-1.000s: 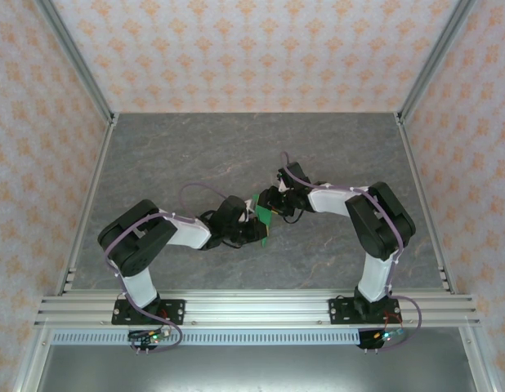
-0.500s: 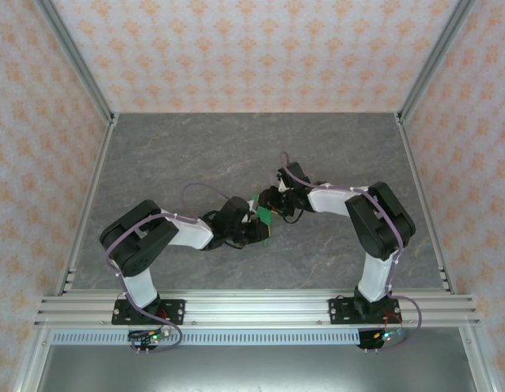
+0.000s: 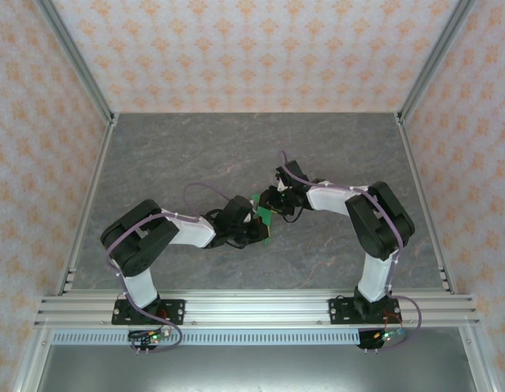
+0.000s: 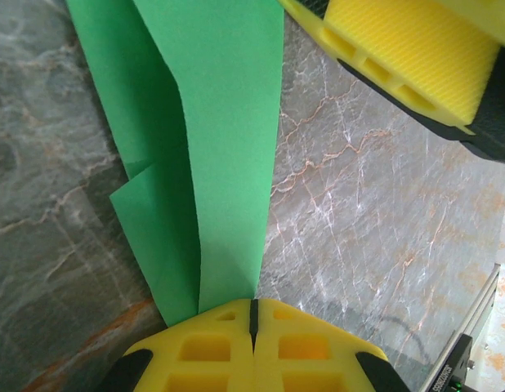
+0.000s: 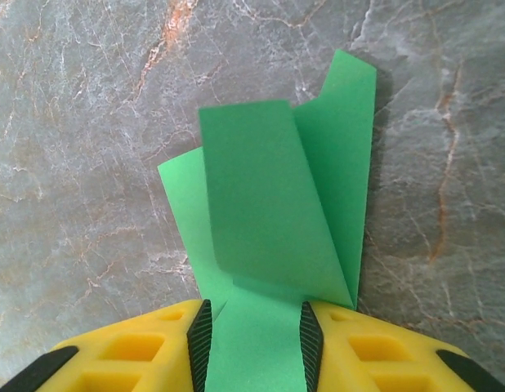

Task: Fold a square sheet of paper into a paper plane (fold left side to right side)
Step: Fold the wing for the fifth time at the center of the table.

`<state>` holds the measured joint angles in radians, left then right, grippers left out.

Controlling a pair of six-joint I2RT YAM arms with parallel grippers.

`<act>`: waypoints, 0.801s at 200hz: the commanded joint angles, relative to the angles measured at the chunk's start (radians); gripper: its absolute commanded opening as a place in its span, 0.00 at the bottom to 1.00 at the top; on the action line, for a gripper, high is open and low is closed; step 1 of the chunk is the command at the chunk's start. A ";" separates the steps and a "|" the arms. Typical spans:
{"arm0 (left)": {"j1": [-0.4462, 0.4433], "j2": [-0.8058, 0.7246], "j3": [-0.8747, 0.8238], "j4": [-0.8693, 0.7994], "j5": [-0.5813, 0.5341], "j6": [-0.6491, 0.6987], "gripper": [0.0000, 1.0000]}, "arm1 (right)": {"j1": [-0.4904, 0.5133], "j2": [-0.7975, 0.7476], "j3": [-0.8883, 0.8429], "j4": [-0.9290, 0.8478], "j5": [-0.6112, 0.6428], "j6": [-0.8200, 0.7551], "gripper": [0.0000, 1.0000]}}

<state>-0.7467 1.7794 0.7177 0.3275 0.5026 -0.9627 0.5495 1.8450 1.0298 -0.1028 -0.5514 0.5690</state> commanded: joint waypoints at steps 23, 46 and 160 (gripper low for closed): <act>-0.024 0.072 -0.028 -0.209 -0.055 -0.013 0.00 | -0.016 0.042 0.044 -0.031 0.053 -0.037 0.38; -0.025 0.074 -0.027 -0.211 -0.056 -0.014 0.00 | -0.026 0.063 0.068 -0.049 0.064 -0.057 0.38; -0.025 0.077 -0.026 -0.213 -0.058 -0.018 0.00 | -0.071 0.112 0.153 -0.052 0.069 -0.087 0.39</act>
<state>-0.7513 1.7855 0.7288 0.3180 0.4885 -0.9726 0.5190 1.9171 1.1400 -0.2043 -0.5838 0.5140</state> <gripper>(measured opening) 0.038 0.392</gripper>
